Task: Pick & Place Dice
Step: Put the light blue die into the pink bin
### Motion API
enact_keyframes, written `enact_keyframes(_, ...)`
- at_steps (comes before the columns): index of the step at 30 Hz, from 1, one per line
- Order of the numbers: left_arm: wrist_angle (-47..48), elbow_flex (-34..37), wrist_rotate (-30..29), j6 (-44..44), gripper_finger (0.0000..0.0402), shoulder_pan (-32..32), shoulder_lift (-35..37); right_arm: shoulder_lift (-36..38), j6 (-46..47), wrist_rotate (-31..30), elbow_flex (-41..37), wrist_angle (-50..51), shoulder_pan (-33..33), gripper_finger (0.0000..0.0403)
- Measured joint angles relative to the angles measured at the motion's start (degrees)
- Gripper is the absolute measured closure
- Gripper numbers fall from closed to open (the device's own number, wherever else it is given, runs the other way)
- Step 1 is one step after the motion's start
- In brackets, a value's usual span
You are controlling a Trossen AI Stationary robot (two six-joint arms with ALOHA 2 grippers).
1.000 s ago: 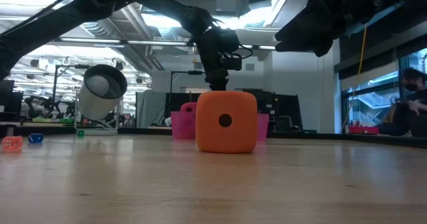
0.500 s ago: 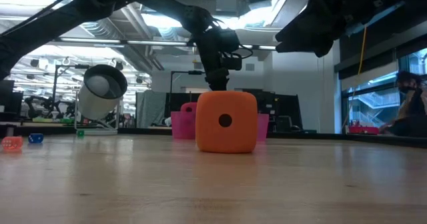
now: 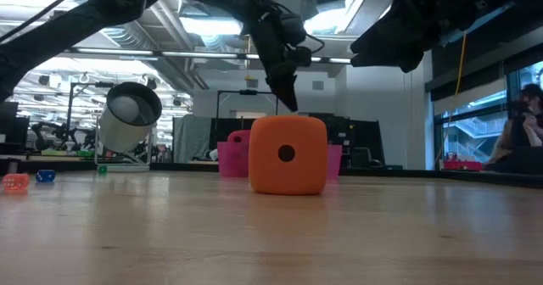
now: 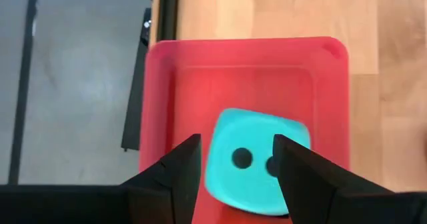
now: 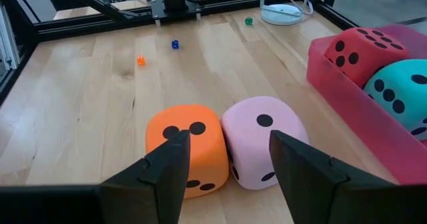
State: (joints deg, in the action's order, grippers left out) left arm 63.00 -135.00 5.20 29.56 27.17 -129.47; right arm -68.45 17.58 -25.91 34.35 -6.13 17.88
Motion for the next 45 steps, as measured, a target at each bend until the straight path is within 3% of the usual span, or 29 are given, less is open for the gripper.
enact_keyframes(11,-0.99,0.66,3.06,0.97,0.0228,0.74,0.22,0.00,-0.02,-0.10,0.00,0.22,0.01,0.0197)
enact_keyframes(18,-8.01,3.19,-0.26,1.83,0.0229,2.22,-0.44,0.00,0.47,-0.18,0.00,0.20,-0.01,0.0197)
enact_keyframes(24,-7.76,3.34,-1.61,3.58,0.0232,3.36,-3.07,0.00,1.05,-0.17,0.00,-0.02,0.01,0.0197)
enact_keyframes(40,-9.06,3.32,-1.75,4.90,0.0380,4.28,-4.94,0.00,-0.01,-0.17,0.02,-0.11,0.00,0.0197)
enact_keyframes(45,-9.05,3.32,-1.58,4.35,0.0399,4.49,-6.14,0.00,0.00,-0.17,0.02,-0.13,0.01,0.0197)
